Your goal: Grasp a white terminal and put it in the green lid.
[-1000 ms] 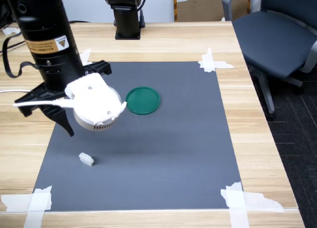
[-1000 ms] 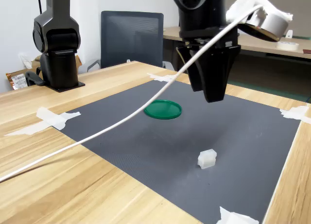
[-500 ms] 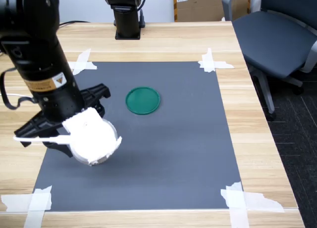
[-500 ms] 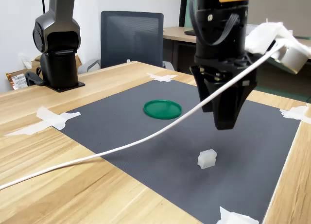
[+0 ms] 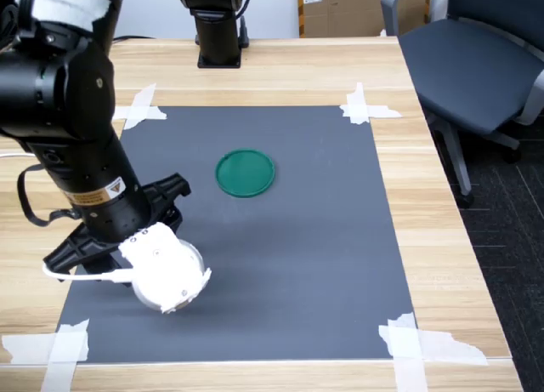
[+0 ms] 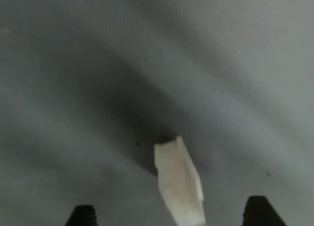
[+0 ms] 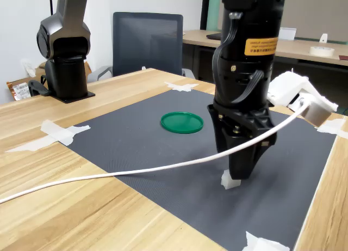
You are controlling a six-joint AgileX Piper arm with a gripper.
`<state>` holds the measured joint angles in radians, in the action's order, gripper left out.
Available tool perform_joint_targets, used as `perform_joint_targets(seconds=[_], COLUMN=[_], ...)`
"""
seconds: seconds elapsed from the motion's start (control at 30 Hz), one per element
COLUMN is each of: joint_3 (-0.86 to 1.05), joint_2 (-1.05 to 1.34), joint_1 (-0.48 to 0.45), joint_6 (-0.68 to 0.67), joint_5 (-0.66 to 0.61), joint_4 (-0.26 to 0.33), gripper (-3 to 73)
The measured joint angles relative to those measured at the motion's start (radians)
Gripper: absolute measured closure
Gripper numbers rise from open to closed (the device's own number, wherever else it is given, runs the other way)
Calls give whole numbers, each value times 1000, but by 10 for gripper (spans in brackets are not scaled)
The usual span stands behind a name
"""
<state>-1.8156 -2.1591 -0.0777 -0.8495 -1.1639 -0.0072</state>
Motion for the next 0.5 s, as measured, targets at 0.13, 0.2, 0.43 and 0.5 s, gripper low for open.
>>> perform_joint_targets(seconds=[0.13,0.2,0.43,0.5], joint_3=[-1,-1,-1,-1], joint_2=[-14,-20,-40,-43], joint_1=[0,0,0,0], joint_6=[0,0,0,0], joint_5=[16,16,19,20], joint_4=[-6,-6,-6,-6], gripper=[116,116,131,150])
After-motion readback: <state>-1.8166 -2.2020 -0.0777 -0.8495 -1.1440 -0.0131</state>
